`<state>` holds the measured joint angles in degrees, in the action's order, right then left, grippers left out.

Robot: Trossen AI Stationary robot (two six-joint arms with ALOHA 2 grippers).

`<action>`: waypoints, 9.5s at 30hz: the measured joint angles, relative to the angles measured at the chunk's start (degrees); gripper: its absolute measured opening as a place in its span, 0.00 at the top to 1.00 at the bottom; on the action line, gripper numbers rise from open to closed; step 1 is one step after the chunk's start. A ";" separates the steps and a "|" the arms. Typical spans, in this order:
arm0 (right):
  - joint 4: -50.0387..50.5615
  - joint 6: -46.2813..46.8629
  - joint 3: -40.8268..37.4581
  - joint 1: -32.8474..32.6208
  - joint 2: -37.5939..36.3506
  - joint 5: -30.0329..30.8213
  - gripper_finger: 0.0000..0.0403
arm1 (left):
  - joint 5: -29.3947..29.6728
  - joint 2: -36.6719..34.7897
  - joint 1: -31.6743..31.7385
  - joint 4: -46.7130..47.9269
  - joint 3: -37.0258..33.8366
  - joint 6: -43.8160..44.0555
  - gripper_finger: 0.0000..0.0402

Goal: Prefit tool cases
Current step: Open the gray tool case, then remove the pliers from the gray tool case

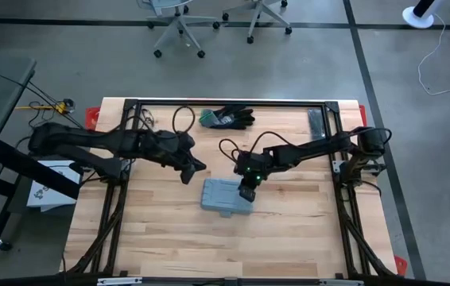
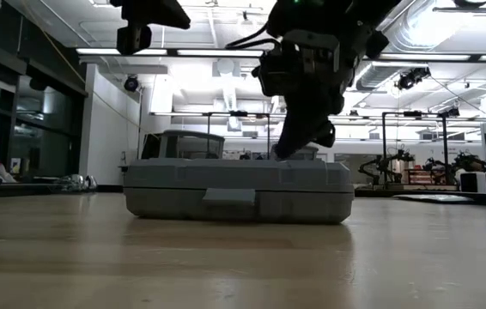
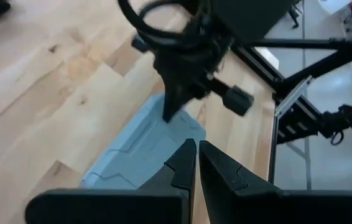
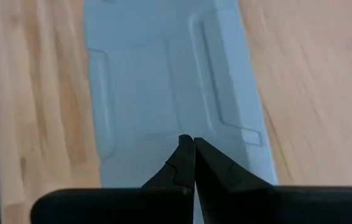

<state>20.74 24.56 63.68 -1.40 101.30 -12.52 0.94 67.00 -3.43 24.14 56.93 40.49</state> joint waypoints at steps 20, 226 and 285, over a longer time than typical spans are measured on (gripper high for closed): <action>9.35 3.13 -0.22 9.92 -4.07 20.03 1.00 | 4.40 3.98 -1.85 0.25 0.00 0.39 0.96; -20.68 35.48 -23.61 -2.34 -14.56 14.06 1.00 | -5.30 19.92 5.41 -20.44 -21.59 5.29 0.96; -19.72 30.29 -23.61 -2.39 -14.58 12.17 1.00 | -8.27 26.82 -11.08 -27.12 -14.78 17.46 1.00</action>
<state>1.02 54.86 40.07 -3.79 86.72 -0.35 -7.33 93.82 -14.50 -2.98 42.15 57.95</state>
